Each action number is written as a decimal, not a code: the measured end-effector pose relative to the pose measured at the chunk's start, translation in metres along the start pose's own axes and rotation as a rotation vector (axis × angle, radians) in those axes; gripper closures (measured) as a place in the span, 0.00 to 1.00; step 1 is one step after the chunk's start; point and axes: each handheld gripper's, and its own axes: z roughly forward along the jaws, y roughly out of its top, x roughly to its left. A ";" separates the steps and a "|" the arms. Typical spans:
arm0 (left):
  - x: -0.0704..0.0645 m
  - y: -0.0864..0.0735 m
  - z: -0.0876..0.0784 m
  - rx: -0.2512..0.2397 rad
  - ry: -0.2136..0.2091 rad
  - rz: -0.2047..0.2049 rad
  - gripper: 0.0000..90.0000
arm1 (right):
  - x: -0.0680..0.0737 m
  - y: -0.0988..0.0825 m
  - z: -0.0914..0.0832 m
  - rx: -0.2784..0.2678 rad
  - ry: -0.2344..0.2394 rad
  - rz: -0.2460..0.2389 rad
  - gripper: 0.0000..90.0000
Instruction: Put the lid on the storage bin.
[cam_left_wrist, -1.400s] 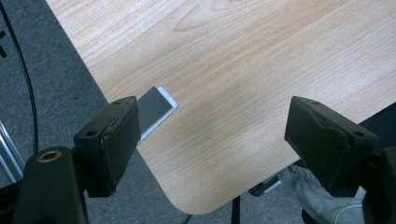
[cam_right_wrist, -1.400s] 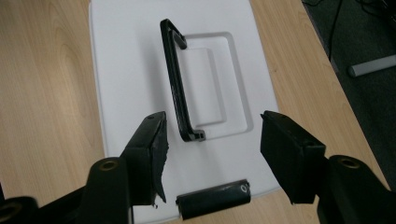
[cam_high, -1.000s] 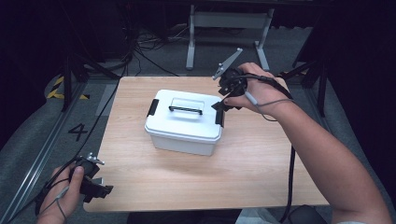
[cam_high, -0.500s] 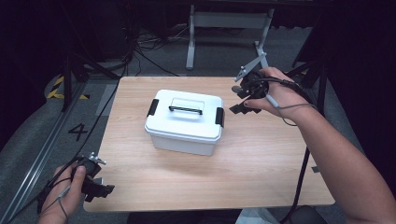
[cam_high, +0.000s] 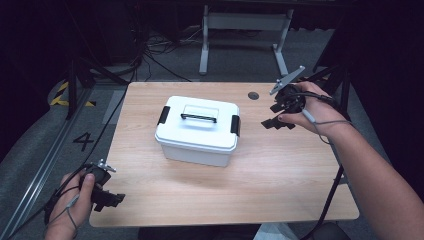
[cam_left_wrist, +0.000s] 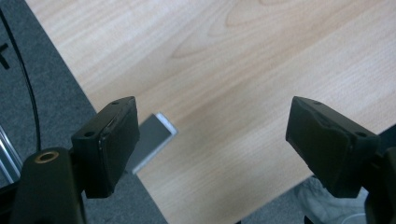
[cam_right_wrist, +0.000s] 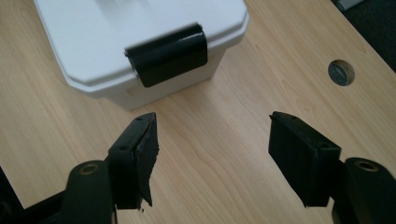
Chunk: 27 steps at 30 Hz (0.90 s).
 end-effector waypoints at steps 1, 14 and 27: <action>0.001 0.001 -0.001 -0.015 0.009 -0.009 0.20 | -0.001 -0.003 0.000 0.002 -0.002 0.004 0.37; -0.001 0.010 -0.001 -0.058 0.011 0.007 0.21 | -0.012 -0.041 0.013 0.011 0.002 0.033 0.35; -0.007 0.018 0.002 -0.101 0.002 -0.041 0.24 | -0.023 -0.107 0.046 -0.062 -0.036 0.094 0.38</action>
